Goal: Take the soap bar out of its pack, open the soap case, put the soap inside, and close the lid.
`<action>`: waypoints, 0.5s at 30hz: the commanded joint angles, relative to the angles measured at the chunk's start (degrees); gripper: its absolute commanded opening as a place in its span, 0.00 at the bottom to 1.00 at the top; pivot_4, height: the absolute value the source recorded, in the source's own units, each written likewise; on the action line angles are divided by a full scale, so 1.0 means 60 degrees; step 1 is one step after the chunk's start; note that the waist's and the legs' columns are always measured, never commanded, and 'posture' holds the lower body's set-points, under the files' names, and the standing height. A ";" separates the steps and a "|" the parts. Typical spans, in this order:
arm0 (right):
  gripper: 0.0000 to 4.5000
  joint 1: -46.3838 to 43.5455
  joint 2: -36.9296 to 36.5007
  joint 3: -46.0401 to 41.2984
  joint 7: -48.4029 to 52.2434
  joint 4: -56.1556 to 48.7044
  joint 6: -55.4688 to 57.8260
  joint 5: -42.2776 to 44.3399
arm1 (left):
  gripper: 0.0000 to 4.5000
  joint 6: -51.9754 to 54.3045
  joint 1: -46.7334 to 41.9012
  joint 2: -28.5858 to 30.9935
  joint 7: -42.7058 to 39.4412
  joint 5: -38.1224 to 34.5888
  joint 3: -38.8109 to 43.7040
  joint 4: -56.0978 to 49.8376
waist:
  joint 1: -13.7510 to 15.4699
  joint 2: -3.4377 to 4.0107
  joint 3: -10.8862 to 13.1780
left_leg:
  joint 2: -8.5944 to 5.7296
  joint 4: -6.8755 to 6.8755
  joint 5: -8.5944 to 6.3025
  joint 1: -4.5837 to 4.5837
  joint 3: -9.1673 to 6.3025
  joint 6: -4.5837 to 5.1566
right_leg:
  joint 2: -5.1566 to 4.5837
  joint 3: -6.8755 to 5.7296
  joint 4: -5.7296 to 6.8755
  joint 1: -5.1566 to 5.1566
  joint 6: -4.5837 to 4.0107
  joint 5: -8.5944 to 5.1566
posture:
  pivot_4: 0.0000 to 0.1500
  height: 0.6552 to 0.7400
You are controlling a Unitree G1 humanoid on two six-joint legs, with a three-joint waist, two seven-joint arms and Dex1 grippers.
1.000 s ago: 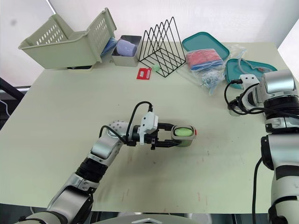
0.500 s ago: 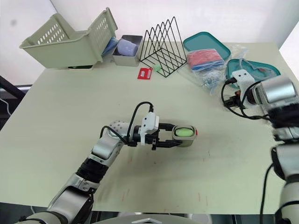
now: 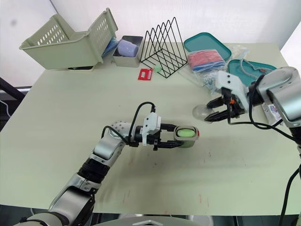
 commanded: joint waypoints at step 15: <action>0.40 0.0481 0.0316 -0.0325 -0.0146 -0.1746 0.0152 0.0515 | 0.45 0.0013 -0.0051 0.0000 0.0062 0.0029 0.0011 -0.0231 | 0.0005 -0.0001 0.0000 | 0.0000 0.0001 0.0000 0.0000 -0.0004 0.0000 | 0.0000 -0.0003 -0.0002 0.0001 0.0000 0.0000 | 1.00 1.00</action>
